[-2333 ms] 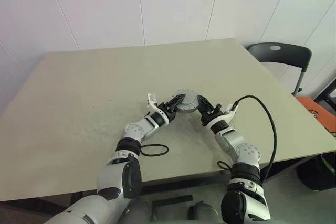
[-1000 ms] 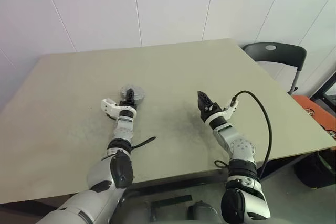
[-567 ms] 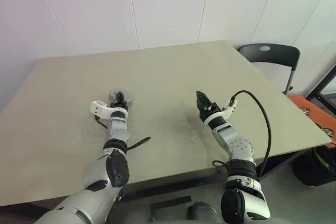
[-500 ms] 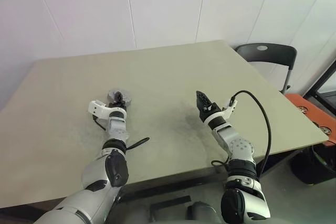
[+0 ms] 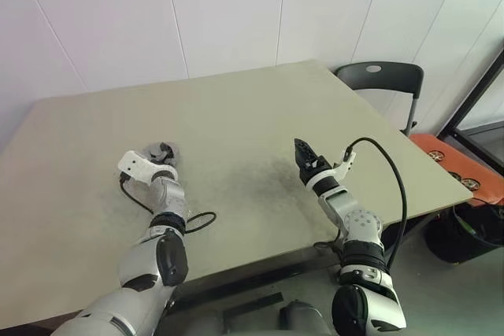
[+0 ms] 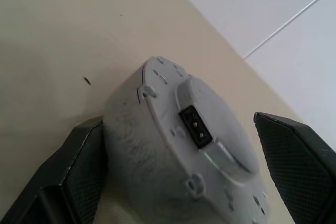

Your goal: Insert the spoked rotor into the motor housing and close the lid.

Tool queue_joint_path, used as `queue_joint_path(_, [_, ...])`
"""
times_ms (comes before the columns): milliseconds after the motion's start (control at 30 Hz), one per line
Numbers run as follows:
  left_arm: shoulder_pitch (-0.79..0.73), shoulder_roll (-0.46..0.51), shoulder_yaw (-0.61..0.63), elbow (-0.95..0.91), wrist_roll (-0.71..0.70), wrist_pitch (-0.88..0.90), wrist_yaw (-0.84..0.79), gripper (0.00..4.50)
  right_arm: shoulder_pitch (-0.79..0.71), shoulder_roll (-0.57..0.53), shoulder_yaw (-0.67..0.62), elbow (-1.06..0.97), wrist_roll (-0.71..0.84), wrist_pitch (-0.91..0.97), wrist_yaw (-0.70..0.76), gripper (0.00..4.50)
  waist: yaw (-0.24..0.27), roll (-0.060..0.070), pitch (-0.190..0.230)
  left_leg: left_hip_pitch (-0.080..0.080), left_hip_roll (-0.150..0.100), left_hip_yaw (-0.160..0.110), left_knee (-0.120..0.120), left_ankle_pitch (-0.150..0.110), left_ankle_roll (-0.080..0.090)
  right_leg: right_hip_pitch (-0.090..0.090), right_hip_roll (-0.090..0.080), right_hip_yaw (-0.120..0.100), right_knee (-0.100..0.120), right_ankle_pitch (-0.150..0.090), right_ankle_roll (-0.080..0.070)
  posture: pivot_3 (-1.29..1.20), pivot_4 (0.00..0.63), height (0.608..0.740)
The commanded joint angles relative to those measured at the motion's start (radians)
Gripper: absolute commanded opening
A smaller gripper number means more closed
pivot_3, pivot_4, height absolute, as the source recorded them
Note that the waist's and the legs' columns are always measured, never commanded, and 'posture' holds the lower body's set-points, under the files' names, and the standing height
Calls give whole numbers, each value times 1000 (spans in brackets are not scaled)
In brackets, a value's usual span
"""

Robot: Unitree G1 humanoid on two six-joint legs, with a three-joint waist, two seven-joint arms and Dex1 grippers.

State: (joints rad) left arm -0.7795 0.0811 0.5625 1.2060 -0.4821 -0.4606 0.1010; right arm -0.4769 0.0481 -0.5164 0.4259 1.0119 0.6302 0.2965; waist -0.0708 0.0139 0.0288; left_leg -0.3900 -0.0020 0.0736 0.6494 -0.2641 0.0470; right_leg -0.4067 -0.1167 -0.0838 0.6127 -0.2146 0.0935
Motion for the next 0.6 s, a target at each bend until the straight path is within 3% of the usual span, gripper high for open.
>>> queue_joint_path(33, [32,52,-28,7,85,-51,138,4483,-13,0,10,-12,4,4,16,2809,2,0,0,0,0,0,-1,1,2,-1,0,0,0,0,0,0,0,740])
queue_joint_path(167, [31,69,-94,5,186,-68,230,4483,-17,0,9,-4,-2,3,21,2809,24,-2,1,-1,-1,1,-1,1,1,-1,-2,0,0,0,0,0,0,740])
queue_joint_path(300, [32,74,-151,-10,259,-104,222,4483,-11,0,16,-11,-6,6,35,2809,58,-7,3,-3,-1,2,2,-2,-4,-2,-3,0,-2,0,0,0,0,740])
queue_joint_path(600, [18,12,-190,-87,182,-151,-351,4483,13,-33,94,-101,-112,-52,71,2809,61,-7,2,-21,-2,5,4,-2,-6,-19,-6,0,-1,1,-1,0,0,740])
